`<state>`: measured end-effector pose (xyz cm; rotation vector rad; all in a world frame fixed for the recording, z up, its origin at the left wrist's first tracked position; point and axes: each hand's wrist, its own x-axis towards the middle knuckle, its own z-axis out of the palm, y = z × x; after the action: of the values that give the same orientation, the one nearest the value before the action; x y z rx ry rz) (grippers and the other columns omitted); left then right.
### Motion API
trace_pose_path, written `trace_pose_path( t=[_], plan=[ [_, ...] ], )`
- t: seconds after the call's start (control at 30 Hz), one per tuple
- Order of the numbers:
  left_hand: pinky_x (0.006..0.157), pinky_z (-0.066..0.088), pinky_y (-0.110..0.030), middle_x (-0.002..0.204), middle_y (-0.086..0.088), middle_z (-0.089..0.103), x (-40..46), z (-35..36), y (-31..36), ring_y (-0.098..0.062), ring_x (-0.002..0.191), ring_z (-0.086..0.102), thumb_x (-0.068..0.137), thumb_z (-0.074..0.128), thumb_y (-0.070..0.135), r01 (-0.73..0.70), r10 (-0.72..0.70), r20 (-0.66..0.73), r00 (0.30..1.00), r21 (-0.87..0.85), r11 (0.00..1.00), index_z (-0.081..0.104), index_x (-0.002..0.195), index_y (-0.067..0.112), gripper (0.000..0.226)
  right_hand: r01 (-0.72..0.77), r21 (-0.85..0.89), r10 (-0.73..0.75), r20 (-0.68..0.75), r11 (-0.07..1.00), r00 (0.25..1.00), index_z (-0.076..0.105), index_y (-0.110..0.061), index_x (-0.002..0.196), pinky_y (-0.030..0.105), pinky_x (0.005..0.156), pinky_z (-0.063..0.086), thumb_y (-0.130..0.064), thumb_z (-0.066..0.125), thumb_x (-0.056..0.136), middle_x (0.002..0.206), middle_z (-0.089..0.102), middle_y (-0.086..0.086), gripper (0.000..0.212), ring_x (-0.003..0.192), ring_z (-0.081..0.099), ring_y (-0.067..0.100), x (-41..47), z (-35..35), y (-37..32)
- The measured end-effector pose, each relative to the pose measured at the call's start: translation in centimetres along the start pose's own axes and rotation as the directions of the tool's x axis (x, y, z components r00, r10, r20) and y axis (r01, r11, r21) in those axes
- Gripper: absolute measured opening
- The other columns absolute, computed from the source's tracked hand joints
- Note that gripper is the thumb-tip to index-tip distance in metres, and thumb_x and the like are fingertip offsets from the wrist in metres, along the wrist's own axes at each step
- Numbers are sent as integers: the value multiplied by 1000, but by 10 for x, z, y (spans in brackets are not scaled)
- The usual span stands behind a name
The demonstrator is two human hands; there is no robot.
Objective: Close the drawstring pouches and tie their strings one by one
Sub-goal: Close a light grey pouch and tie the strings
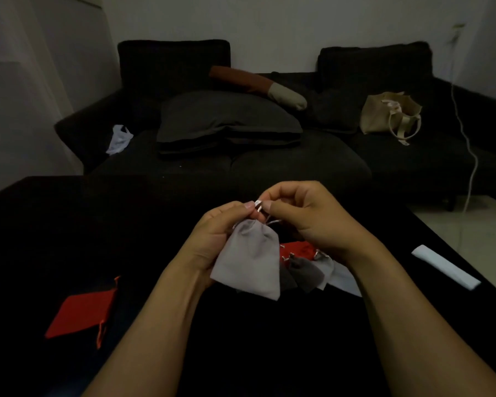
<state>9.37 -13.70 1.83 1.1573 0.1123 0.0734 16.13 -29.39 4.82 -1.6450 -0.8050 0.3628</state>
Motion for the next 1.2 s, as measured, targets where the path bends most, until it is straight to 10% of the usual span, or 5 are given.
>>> trace_pose_path(
  t=[0.57, 0.97, 1.2],
  plan=[
    [67, 58, -23, 86, -9, 77, 2, -1, -5, -15, 81, 74, 66, 73, 8, -95, 99, -103, 990, 43, 994, 71, 98, 11, 33, 21, -528, 18, 69, 849, 997, 78, -21, 85, 42, 83, 57, -29, 73, 86, 84, 75, 1, 9, 85, 70, 15, -3, -22, -9],
    [77, 55, -22, 92, -4, 77, 1, -3, -13, -13, 90, 73, 89, 65, 4, -214, 235, 13, 972, 463, 860, 76, 92, 18, 18, 71, -720, -28, 71, 691, 997, 77, -31, 87, 20, 73, 54, -34, 74, 85, 84, 72, -10, 5, 81, 64, -1, -1, -12, -19],
    [76, 54, -20, 81, -9, 77, 0, -1, -10, -13, 80, 74, 79, 72, -6, -257, 237, 99, 966, 434, 864, 62, 125, 13, 50, 94, -588, -120, -6, 803, 993, 77, -30, 75, 22, 76, 54, -23, 83, 75, 78, 72, -9, 9, 77, 66, -4, 0, -14, -8]
  ],
)
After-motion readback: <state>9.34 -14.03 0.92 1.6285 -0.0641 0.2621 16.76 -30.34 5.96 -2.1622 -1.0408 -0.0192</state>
